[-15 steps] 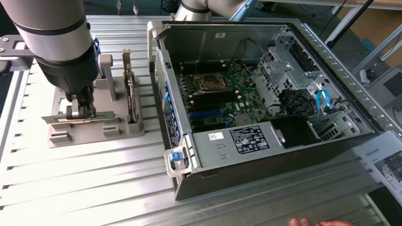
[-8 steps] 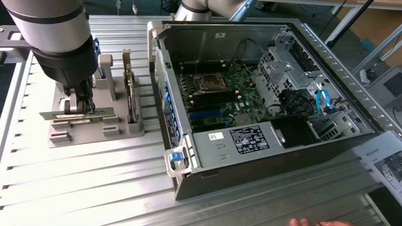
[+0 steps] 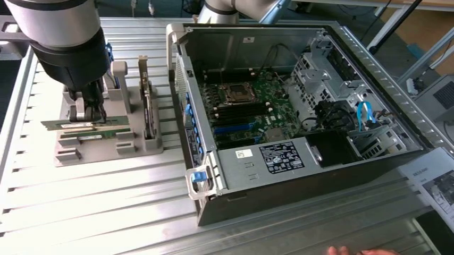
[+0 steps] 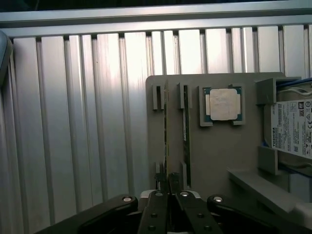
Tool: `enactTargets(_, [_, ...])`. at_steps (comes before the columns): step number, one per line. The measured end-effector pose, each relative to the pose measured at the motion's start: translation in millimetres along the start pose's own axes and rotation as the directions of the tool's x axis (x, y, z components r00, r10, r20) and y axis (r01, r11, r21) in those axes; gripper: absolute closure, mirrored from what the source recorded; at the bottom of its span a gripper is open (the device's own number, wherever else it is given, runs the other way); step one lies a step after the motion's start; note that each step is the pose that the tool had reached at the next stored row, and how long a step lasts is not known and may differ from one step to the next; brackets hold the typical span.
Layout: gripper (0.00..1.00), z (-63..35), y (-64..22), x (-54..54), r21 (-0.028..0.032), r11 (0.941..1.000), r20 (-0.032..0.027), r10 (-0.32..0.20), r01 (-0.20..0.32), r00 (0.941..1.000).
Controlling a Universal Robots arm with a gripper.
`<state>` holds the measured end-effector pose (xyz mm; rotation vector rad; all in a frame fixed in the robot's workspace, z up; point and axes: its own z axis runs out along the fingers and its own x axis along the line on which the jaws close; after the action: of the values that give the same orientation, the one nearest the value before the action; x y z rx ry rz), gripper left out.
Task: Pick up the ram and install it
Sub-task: 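Pick up the ram and move it above insertion slot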
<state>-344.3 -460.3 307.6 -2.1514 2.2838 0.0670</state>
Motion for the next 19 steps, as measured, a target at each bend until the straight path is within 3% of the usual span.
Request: enactTargets(19, [0.88, -43.4, -3.6, -1.7, 0.0001, 1.0, 0.0001, 0.0, 0.0, 1.0])
